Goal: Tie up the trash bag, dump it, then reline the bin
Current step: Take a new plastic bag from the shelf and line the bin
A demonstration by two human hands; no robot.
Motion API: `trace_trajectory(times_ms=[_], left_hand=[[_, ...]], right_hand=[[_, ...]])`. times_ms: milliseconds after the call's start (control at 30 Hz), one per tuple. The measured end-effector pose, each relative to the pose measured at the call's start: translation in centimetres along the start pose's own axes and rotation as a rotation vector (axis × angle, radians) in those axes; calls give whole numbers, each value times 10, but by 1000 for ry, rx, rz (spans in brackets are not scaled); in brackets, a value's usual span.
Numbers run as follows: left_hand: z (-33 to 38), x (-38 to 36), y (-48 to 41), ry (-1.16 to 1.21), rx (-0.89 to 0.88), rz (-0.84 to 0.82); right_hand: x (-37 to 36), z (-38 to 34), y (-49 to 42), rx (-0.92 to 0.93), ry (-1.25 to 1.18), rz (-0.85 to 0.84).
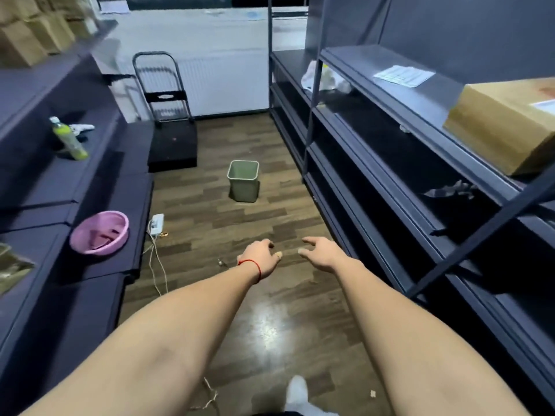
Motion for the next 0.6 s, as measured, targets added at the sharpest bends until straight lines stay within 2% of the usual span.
trace_trajectory(times_ms=[267, 400, 600], left_hand=[[-2, 58, -101, -33, 111, 90], [-11, 73, -143, 23, 149, 28], [-45, 85, -228, -22, 157, -55]], right_hand=[[41, -47, -114, 122, 32, -56], [43, -63, -168, 121, 75, -59], [48, -94, -269, 54, 219, -124]])
Point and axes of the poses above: each hand's wrist, its own y-axis away from the middle knuckle, its own x-axis out of the back of the hand, z = x × y, the point moved 4 cm from there along -y, towards the middle knuckle, and after that the axes turned 14 degrees about -y, right-handed, at the moved point
